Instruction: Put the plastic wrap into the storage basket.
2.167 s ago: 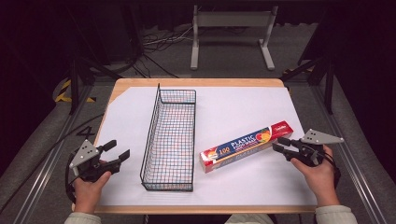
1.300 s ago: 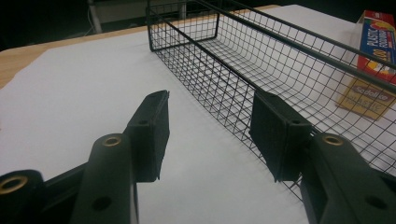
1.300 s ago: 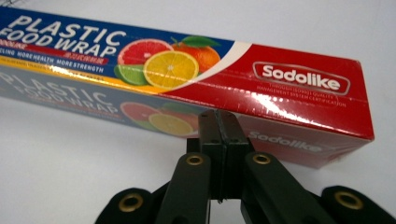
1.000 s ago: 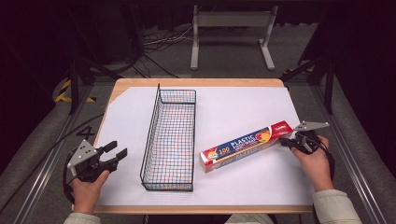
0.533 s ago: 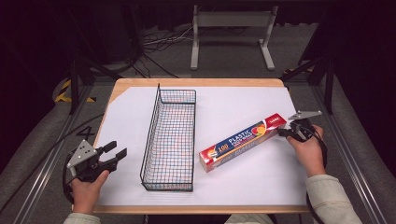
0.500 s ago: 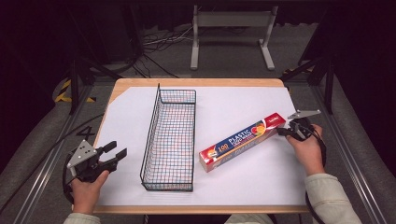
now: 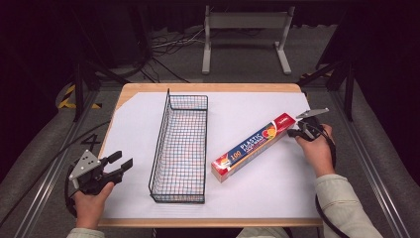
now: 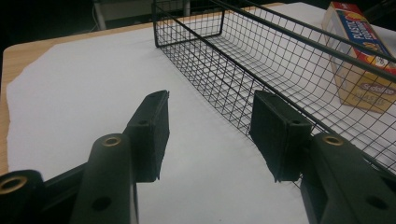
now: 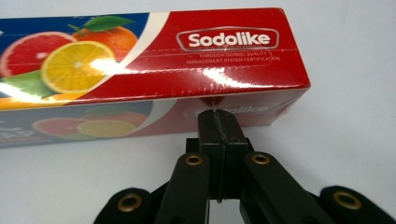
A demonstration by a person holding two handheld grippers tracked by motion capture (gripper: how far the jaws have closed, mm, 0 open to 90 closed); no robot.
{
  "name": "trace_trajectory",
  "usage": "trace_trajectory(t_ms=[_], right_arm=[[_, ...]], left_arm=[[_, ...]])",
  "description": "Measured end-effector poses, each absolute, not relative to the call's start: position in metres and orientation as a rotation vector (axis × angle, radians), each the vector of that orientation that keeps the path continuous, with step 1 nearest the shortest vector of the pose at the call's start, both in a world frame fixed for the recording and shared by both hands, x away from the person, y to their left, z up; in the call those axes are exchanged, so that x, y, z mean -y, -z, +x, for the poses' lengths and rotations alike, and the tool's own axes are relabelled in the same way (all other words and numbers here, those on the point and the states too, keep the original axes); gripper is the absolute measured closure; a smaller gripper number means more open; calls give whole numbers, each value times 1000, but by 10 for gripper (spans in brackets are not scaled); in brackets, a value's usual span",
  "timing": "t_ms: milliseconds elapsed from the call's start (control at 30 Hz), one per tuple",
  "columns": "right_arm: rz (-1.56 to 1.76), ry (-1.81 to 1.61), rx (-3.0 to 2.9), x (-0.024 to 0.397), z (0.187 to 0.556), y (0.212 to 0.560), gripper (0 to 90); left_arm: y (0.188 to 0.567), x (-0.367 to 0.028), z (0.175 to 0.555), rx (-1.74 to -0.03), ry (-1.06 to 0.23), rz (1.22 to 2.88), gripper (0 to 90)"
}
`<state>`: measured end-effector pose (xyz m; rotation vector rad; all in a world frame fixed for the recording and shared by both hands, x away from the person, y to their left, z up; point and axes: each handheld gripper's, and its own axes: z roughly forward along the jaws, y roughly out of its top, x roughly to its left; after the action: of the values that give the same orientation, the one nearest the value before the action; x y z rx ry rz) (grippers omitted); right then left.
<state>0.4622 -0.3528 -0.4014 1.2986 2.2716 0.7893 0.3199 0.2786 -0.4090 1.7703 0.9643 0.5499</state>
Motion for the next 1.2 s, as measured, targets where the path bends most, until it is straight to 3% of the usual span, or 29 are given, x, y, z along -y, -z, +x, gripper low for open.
trace_trajectory(t_ms=[300,1200], right_arm=[[1221,-894,-2298,338,441,376,900],[920,-1051,-2522,217,431,336,900]], left_arm=[[408,-279,318,-973,-557,1760,468],[409,-281,321,-985,-564,1752,417]])
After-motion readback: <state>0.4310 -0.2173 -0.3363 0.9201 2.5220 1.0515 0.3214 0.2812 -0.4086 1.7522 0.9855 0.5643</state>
